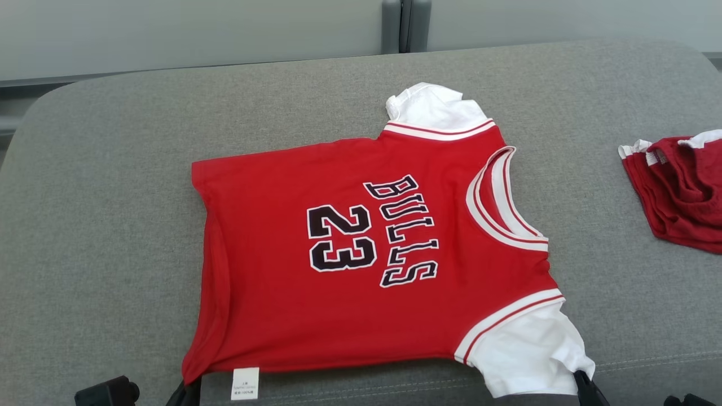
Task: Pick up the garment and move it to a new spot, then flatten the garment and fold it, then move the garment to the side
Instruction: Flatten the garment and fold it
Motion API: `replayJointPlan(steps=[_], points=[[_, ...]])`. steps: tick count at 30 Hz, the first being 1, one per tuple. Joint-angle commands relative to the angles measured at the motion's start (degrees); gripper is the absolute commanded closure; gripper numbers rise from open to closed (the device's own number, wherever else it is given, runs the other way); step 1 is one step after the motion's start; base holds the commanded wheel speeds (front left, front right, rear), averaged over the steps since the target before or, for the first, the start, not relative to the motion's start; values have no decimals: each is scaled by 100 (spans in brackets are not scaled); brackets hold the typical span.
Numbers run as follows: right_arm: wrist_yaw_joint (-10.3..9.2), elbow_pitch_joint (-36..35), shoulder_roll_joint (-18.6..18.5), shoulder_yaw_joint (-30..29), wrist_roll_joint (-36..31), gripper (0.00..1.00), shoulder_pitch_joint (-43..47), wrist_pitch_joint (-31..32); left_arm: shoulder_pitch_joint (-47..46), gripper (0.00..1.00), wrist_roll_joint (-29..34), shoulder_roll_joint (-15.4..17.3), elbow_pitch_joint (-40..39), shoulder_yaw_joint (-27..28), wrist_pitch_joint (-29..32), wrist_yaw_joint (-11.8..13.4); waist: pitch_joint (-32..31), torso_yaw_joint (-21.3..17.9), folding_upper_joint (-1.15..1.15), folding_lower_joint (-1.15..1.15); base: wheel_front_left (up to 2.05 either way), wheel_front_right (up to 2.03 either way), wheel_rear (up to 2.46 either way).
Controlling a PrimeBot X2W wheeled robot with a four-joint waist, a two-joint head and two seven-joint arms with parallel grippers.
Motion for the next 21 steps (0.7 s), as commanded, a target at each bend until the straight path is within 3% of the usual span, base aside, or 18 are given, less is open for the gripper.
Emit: replayJointPlan(steps=[1, 12, 21], points=[[-1, -65, -22, -17, 1, 100, 48, -2, 50, 100, -63, 71, -27, 32, 36, 48, 13, -32, 0, 1, 0, 0, 0], [0, -715, -17, 2, -257, 100, -757, 96, -697, 100, -126, 277, -349, 30, 441, -197, 264, -131, 0, 1, 0, 0, 0], [0, -194, -18, -31, -856, 100, -2214, 195, -1651, 100, -292, 165, 106, -46, 764, -473, 469, -1, 0, 1, 0, 0, 0]])
